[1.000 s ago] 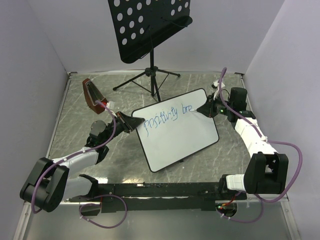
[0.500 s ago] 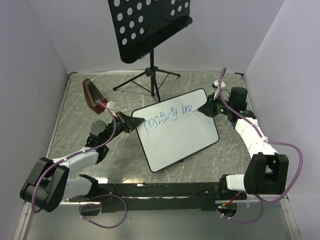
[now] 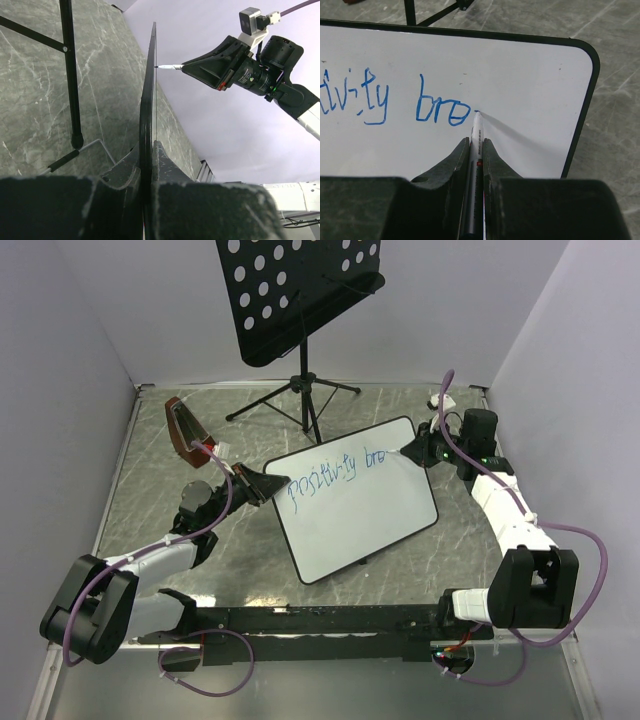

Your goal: Write a sentence on the whiteboard

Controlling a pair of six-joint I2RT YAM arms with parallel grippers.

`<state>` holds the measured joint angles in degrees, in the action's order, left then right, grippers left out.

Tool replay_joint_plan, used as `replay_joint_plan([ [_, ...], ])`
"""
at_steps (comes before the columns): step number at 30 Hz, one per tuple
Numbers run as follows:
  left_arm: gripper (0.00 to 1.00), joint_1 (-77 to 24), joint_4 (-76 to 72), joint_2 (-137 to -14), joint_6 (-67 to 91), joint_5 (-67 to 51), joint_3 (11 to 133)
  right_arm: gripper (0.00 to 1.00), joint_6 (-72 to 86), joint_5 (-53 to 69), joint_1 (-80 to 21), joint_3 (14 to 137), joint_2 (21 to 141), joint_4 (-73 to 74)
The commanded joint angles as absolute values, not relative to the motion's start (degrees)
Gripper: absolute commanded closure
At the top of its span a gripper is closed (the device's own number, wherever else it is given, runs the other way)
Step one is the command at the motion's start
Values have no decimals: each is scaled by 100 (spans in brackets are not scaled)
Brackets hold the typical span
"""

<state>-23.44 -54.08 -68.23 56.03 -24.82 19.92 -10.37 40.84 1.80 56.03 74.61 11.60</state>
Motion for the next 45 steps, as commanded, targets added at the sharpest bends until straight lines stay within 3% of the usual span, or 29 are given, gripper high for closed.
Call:
replay_joint_plan([
  [1,99,-2373,-6021,-6741,5344,-2689,2197,100,-1134,3815,202,5862,7515,1028],
  [26,99,-2382,-6082,-6803,5353,-2689,2189,100,-1441,4552,193,6056,7761,1388],
  [45,99,-2373,-6003,-6706,5309,-2672,2171,100,-1775,4245,360,5730,7444,1644],
])
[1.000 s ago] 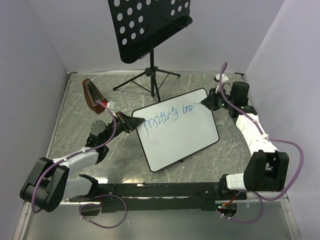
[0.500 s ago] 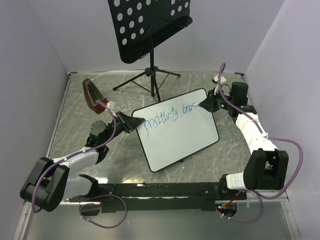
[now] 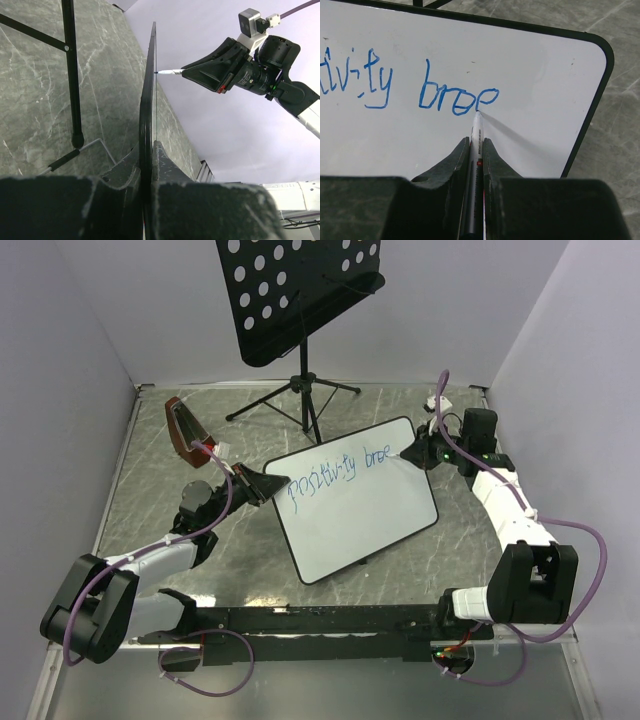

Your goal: Write a sentence on the whiteboard

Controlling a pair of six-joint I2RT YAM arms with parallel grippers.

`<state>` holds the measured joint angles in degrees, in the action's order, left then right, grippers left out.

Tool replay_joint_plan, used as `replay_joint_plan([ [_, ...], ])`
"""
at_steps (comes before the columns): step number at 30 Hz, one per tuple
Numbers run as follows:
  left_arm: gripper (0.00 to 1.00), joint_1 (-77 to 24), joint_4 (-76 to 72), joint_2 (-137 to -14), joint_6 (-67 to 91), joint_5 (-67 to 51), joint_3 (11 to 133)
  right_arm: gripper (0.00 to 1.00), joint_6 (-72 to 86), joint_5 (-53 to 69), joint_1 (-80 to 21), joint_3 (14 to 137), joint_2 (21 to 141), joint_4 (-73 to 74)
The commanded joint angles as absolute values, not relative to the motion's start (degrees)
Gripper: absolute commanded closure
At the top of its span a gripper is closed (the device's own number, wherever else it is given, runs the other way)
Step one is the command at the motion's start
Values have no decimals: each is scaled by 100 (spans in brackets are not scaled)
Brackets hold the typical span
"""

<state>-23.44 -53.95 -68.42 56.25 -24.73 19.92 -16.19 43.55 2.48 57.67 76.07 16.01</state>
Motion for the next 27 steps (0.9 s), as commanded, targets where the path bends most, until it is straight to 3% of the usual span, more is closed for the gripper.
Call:
replay_joint_plan([
  [1,99,-2373,-5986,-6697,5300,-2681,2171,100,-1767,4236,378,5748,7453,1635],
  [27,99,-2373,-6038,-6794,5326,-2725,2206,100,-1028,4087,510,6610,8165,835],
])
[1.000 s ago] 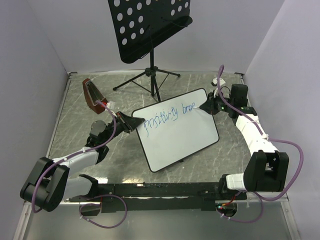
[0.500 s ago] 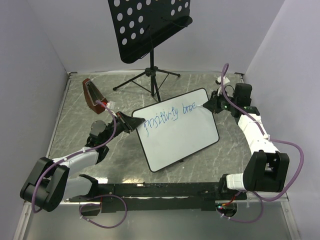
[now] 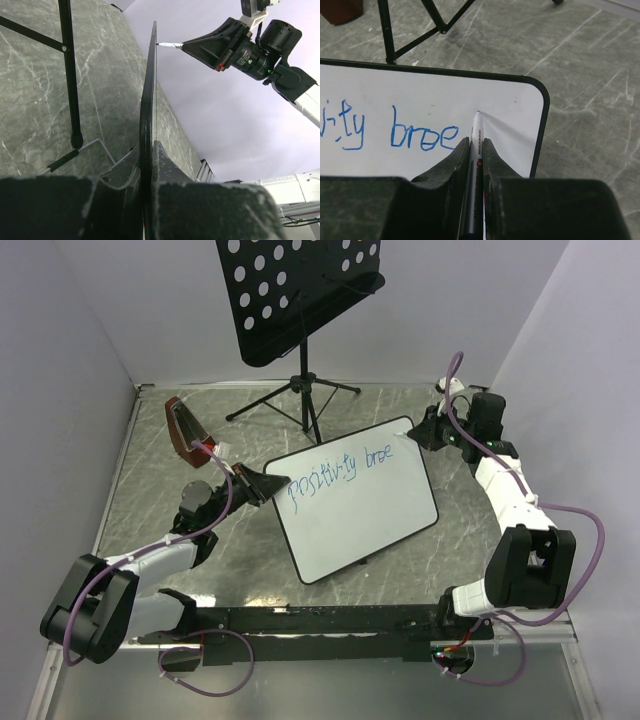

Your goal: Write a sentence on the whiteboard

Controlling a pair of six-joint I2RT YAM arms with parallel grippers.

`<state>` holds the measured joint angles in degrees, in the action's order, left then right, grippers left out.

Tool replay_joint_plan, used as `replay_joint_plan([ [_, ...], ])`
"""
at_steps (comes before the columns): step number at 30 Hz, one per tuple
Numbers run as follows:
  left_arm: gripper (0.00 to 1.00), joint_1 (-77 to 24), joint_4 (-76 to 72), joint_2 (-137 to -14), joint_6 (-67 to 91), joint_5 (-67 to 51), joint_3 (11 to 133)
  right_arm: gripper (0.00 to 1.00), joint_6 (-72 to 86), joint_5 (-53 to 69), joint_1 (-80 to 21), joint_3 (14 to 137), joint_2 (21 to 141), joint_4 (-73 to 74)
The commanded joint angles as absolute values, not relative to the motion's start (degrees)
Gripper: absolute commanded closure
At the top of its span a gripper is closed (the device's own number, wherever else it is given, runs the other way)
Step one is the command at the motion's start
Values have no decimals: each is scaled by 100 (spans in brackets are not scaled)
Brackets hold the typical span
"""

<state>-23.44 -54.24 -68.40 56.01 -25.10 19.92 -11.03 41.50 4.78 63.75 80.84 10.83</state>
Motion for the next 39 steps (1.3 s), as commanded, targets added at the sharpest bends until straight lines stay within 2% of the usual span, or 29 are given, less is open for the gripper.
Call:
replay_joint_plan([
  [1,99,-2373,-6038,-6803,5317,-2725,2206,100,-1037,4078,510,6609,8174,835],
  [24,99,-2373,-6012,-6732,5291,-2698,2180,100,-1626,4219,562,5634,7427,1459],
  [39,99,-2373,-6020,-6759,5300,-2716,2188,100,-1248,4201,545,6257,7954,1195],
])
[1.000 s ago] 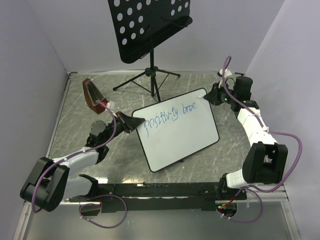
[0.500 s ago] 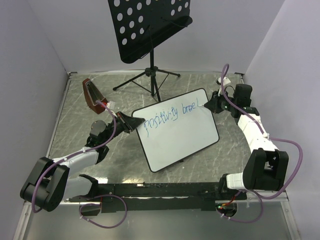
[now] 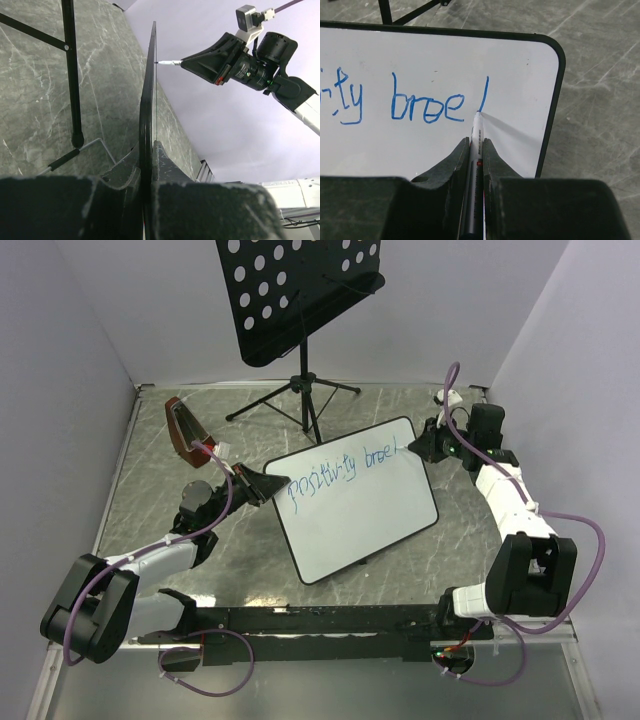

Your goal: Write a sentence on the whiteboard

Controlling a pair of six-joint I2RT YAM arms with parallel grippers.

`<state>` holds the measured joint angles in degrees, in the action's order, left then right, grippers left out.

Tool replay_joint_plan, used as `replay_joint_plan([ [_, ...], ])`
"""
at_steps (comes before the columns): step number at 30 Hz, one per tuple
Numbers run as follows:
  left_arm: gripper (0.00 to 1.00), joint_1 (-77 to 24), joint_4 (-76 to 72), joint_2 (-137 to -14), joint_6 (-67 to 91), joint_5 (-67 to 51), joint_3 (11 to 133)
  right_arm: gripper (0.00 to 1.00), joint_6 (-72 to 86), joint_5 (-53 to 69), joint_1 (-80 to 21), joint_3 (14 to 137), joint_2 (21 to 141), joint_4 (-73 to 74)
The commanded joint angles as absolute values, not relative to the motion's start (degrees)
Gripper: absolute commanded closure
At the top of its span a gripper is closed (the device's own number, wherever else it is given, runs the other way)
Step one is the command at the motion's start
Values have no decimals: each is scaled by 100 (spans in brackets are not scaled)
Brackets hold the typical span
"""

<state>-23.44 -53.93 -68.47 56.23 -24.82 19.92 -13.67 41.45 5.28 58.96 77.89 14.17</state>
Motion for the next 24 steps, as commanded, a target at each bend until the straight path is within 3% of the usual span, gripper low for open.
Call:
replay_joint_plan([
  [1,99,-2373,-6038,-6785,5309,-2725,2188,100,-1231,4184,545,6275,7971,1187],
  [24,99,-2373,-6064,-6811,5309,-2716,2188,100,-1661,4606,527,5889,7735,1591],
])
